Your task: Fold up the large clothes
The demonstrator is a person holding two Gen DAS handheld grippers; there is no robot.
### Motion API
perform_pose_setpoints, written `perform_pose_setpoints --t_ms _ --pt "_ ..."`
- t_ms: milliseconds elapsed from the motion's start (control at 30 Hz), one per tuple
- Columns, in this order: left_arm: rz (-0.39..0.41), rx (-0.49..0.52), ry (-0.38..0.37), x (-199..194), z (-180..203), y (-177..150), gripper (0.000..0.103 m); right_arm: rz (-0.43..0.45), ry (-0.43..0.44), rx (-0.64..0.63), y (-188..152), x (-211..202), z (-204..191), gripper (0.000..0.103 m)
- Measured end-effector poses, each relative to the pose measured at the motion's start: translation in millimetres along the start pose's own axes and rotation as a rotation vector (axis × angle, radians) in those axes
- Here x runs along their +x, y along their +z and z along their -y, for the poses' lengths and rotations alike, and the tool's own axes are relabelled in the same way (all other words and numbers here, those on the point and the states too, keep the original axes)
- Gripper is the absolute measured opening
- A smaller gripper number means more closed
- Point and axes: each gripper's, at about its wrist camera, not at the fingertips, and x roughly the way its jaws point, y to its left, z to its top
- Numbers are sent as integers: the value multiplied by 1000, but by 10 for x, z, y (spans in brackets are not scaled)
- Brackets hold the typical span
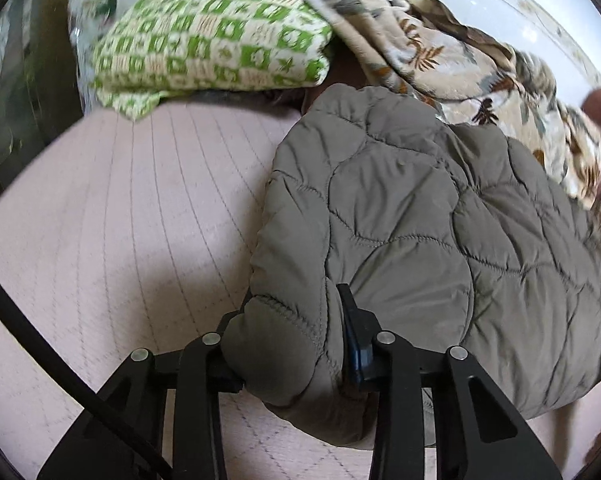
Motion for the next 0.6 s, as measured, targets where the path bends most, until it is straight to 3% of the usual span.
perform_pose_setpoints --t_ms 267,600 --pt "66 81 63 -152 132 23 32 94 -131 -240 -13 -155 -346 31" --pt "147 139 108 -392 252 66 32 165 -176 -340 -16 -324 -550 31"
